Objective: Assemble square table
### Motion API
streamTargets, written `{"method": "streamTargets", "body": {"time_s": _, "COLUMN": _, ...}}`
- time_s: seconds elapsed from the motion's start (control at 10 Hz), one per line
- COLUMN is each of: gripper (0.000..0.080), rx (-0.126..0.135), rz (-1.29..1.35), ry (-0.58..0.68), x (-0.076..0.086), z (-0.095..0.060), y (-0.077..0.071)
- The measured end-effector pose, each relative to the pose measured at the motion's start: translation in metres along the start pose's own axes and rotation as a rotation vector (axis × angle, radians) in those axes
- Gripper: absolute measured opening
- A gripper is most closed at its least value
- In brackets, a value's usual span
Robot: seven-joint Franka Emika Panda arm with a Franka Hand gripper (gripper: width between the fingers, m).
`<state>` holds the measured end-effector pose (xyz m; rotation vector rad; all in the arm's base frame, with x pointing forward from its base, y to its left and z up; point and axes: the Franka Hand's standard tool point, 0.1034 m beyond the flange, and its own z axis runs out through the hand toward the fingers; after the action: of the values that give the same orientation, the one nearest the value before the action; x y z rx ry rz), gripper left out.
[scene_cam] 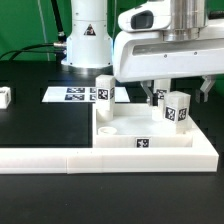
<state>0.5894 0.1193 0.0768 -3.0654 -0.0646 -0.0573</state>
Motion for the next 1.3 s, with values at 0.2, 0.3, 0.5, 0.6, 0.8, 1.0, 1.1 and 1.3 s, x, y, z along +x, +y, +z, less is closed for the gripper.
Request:
{"method": "streamTargets", "body": {"time_s": 0.2, "gripper": 0.0648, "rx": -0.002, "rz": -0.117, "ry": 0.009, "x": 0.000, "z": 0.000, "y": -0.001}}
{"method": "streamTargets", "body": {"time_s": 0.3, "gripper": 0.0648, "rx": -0.007, "rz": -0.185, "ry": 0.020, "x": 0.001, "z": 0.001, "y": -0.002}}
{"method": "streamTargets", "body": {"time_s": 0.5, "gripper": 0.0648, "rx": -0.022, "rz": -0.333, "ry": 0.077, "x": 0.001, "z": 0.002, "y": 0.000}}
{"method": "streamTargets", "body": {"time_s": 0.6, "gripper": 0.0648, "rx": -0.029, "rz": -0.373, "ry": 0.090, "x": -0.002, "z": 0.005, "y": 0.004}}
{"method": "streamTargets", "body": {"time_s": 0.8, "gripper": 0.0648, "rx": -0.043, "rz": -0.528, "ry": 0.083, "x": -0.001, "z": 0.004, "y": 0.008}}
{"method": "streamTargets", "body": {"time_s": 1.0, "gripper": 0.0539, "rx": -0.043, "rz": -0.526, "ry": 0.083, "x": -0.001, "z": 0.005, "y": 0.008}}
{"method": "streamTargets", "body": {"time_s": 1.1, "gripper": 0.0403, "rx": -0.043, "rz": -0.526, "ry": 0.083, "x": -0.001, "z": 0.005, "y": 0.008}}
{"method": "streamTargets", "body": {"time_s": 1.3, "gripper": 0.0290, "rx": -0.042, "rz": -0.500, "ry": 0.083, "x": -0.001, "z": 0.005, "y": 0.008}}
